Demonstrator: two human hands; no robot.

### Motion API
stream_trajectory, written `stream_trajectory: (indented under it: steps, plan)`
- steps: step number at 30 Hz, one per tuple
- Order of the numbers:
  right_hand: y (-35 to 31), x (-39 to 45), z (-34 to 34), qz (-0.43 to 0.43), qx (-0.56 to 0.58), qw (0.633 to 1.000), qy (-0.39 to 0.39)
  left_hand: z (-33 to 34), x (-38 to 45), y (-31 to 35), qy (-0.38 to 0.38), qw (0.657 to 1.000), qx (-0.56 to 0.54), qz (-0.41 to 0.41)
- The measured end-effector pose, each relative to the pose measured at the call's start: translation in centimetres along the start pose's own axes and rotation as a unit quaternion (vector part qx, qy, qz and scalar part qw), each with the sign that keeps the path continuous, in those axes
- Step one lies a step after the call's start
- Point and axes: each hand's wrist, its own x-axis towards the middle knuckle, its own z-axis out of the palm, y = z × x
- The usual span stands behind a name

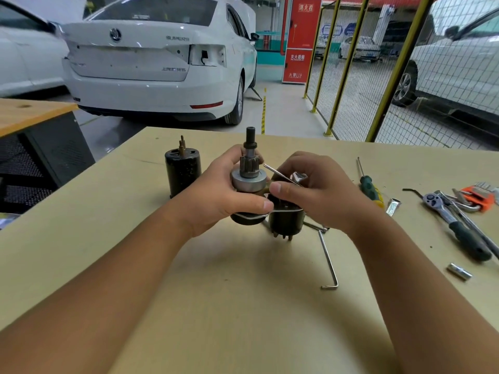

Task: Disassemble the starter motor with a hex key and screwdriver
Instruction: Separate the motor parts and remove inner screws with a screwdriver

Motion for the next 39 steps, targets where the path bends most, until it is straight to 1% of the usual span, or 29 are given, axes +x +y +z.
stream_trajectory:
  steps: [3,7,11,16,22,26,32,34,36,39]
  plan:
    - [-0.3,-0.1,0.2,-0.010,0.012,1.000,0.011,-0.2,0.0,0.0,-0.006,1.000,-0.001,-0.002]
    - [-0.6,-0.1,-0.1,-0.028,0.027,0.999,0.036,0.0,0.1,0.2,-0.013,1.000,0.013,0.017]
    - [-0.7,-0.1,-0.2,-0.026,0.037,0.998,0.042,0.1,0.2,0.1,-0.015,0.999,0.021,0.024]
    - [-0.7,-0.1,-0.4,-0.026,0.017,0.998,0.052,-0.2,0.2,0.1,-0.018,0.999,0.025,0.015]
    - [-0.8,-0.1,-1.5,-0.039,0.022,0.998,0.052,-0.8,-0.1,0.0,-0.050,0.995,0.092,0.008]
    - [-0.5,-0.3,-2.2,-0.024,0.028,0.998,0.044,-0.7,-0.2,0.0,-0.039,0.991,0.128,0.003]
    - [0.1,-0.4,-2.6,-0.004,0.071,0.996,0.054,-0.5,0.2,-0.9,-0.010,0.995,0.099,0.005]
    - [0.1,-0.5,-3.0,0.009,0.118,0.991,0.066,-0.5,0.2,-1.3,-0.009,0.998,0.066,-0.007]
    - [-0.1,-0.5,-3.5,0.020,0.164,0.983,0.083,-0.5,0.1,-1.6,-0.001,0.998,0.056,-0.022]
    - [-0.1,-0.5,-3.8,0.027,0.164,0.982,0.094,-0.6,0.1,-1.8,0.007,0.998,0.056,-0.034]
